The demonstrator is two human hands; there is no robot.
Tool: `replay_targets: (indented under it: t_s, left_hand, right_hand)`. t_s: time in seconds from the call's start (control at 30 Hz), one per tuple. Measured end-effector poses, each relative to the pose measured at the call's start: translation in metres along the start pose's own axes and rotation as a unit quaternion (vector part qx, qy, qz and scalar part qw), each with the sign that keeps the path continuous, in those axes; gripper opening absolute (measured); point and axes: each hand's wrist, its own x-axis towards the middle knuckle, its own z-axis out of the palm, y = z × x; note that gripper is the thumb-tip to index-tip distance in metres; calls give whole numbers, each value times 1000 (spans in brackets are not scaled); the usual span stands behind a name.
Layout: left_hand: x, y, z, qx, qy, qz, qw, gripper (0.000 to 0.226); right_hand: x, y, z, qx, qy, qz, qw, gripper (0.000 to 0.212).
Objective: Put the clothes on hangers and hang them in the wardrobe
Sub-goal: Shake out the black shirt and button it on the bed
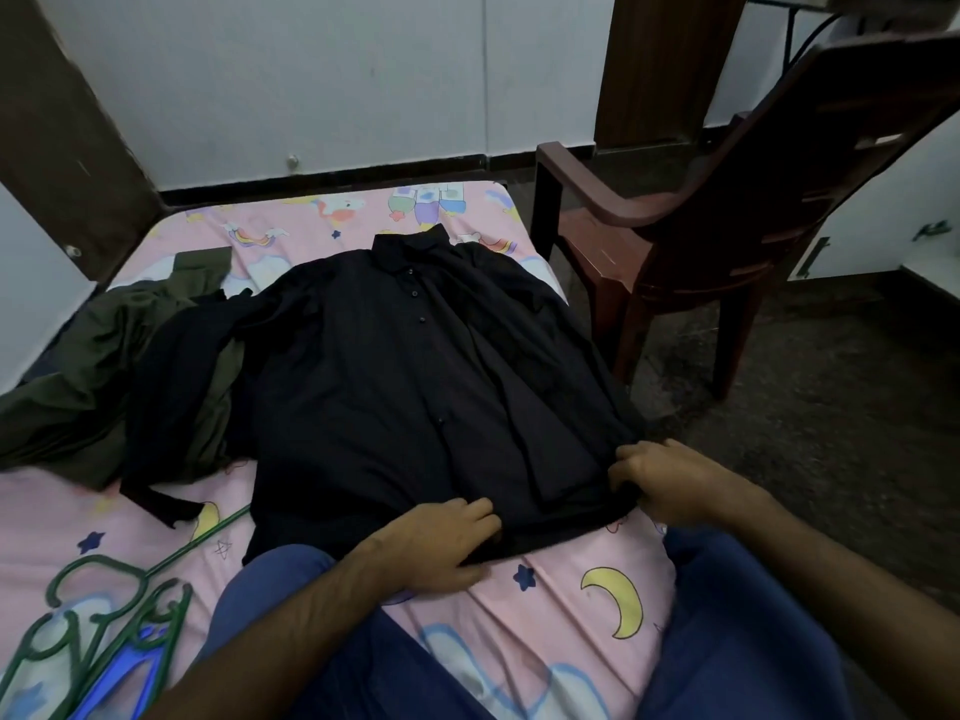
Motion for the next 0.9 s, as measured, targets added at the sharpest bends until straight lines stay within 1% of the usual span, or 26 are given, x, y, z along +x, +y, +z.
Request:
replay_targets:
  t_s: [0.03,0.07,0.1,0.17,0.2,0.27,0.3,0.37,0.43,0.5,0.57,0.67,0.73,0.83,0.9]
  left_hand:
    - [-3,-1,0,-63,19,0,998,39]
    - [-5,-1,-1,-117,42,1,992,42]
    - [-8,-3,-2,-144,70,1,987,43]
    - [-10,-10,-2,-132,106,-20,985,42]
    - [-10,-14,-2,-112,122,-40,985,41]
    - [-6,-25,1,-89,161,-90,979,38]
    - [-3,-30,1,-102,183,-122,970,37]
    - [5,-39,5,-186,206,-205,939,39]
    - [12,-45,8,-258,199,-273,905,38]
    - [20,-50,14,-284,198,-304,887,36]
    - [24,-53,19,-317,212,-321,867,32]
    - [26,-53,28,-354,239,-339,838,24]
    - [27,-50,33,-347,257,-337,837,22]
    - [28,-47,39,-291,270,-321,860,24]
    - [29,-46,40,-271,281,-322,862,24]
  right_hand:
    - [1,1,-2,58,29,25,998,35]
    - [4,2,-4,107,75,45,990,34]
    - [9,2,-4,133,132,61,980,32]
    - [22,-2,-2,155,226,81,958,28]
    - [29,-6,-1,169,252,77,950,27]
    - [44,-16,0,201,263,69,941,25]
    - [52,-20,1,210,261,77,939,22]
    - [66,-25,5,218,258,113,934,18]
    - [79,-29,10,214,256,153,930,25]
    - [90,-31,10,162,265,178,934,37]
    - [102,-33,4,113,269,186,938,43]
    - [123,-30,-3,61,247,187,949,36]
    - [136,-29,-4,37,244,193,950,30]
    - [145,-29,-1,4,255,192,948,20]
    - [148,-23,-3,39,260,200,944,18]
